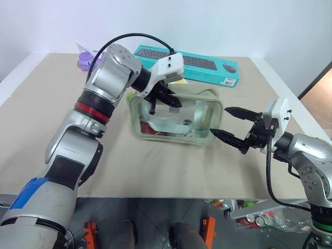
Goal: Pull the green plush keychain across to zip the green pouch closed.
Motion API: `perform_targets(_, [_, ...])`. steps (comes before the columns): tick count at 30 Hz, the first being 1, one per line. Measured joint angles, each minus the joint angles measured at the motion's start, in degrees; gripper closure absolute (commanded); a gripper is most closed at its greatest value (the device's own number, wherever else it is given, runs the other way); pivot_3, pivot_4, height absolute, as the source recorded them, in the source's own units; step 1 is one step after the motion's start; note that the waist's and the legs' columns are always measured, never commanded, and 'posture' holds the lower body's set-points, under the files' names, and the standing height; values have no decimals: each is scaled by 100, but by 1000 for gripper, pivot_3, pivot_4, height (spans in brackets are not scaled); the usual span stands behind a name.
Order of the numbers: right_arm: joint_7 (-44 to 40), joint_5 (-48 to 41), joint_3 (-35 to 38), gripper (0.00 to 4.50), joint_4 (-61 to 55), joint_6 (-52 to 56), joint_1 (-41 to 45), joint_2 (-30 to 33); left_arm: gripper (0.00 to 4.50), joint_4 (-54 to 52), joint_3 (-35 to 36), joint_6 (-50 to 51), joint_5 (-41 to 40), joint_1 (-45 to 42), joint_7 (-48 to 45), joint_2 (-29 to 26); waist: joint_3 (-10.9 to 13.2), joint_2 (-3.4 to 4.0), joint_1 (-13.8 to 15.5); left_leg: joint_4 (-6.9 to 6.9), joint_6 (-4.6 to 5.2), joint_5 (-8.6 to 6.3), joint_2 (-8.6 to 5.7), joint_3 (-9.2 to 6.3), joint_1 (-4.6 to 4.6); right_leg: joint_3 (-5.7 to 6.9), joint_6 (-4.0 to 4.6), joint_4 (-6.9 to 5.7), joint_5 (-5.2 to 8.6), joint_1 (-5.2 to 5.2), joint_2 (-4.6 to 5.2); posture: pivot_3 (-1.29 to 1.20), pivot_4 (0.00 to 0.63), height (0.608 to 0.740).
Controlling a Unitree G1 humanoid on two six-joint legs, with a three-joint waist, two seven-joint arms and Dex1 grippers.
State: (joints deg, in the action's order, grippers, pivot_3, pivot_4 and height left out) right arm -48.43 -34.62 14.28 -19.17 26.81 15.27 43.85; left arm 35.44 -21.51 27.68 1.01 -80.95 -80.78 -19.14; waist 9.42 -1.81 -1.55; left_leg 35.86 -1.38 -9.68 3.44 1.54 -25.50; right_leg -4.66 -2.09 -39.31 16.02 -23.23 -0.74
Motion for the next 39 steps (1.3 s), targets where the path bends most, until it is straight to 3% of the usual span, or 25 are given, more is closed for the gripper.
perform_targets(15, [128, -6, 4, 0, -60, 0, -103, -16, 4443, -662, -413, 1244, 117, 105, 118, 226, -4, 17, -4, 3, 0, 0, -1, 0, 1, -2, -6, 0, 3, 2, 0, 0, 150, 740])
perform_targets(16, [127, -6, 3, 0, -59, -2, -101, -22, 3714, -691, -433, 1265, 106, 105, 98, 225, -4, 17, -4, 3, 0, 1, -1, 0, 1, -2, -6, 0, 3, 2, 0, 0, 150, 740])
perform_targets(27, [85, 4, -14, 0, 48, -67, 58, -32, 67, -613, -7, 1507, -521, -94, -120, 55, 4, 36, -10, 2, 0, 0, -1, 0, 1, -2, -5, -1, 3, 1, 0, 0, 150, 740])
perform_targets(31, [56, 31, -53, 0, 183, -106, 146, -31, 21, -738, 506, 1287, -982, 11, -526, -529, 1, 59, -66, -5, 0, 0, 0, 3, 10, -6, 1, -3, 0, 3, 0, 0, 150, 740])
perform_targets(34, [0, 104, -82, 0, 361, -127, 202, -30, 21, -1180, 899, 993, -1377, 729, -942, -1038, -1, 74, -109, -9, -3, 2, 1, 2, 22, -3, 7, -14, 1, 7, 0, 0, 150, 740])
perform_targets(36, [-49, 142, -143, 0, 447, -169, 288, -30, 21, -1793, 1264, 1325, -1828, 1381, -850, -1137, 1, 77, -107, -3, -8, 5, 2, 2, 19, -3, 6, -21, 1, 6, 2, 0, 150, 740])
perform_targets(39, [-164, 208, -208, 765, 601, -251, 365, -30, 0, -2607, 1921, 1854, -2278, 2243, -121, -1140, 1, 77, -105, 14, -8, 5, 3, 0, 21, -1, 6, -26, 1, 14, 4, 0, 150, 740])
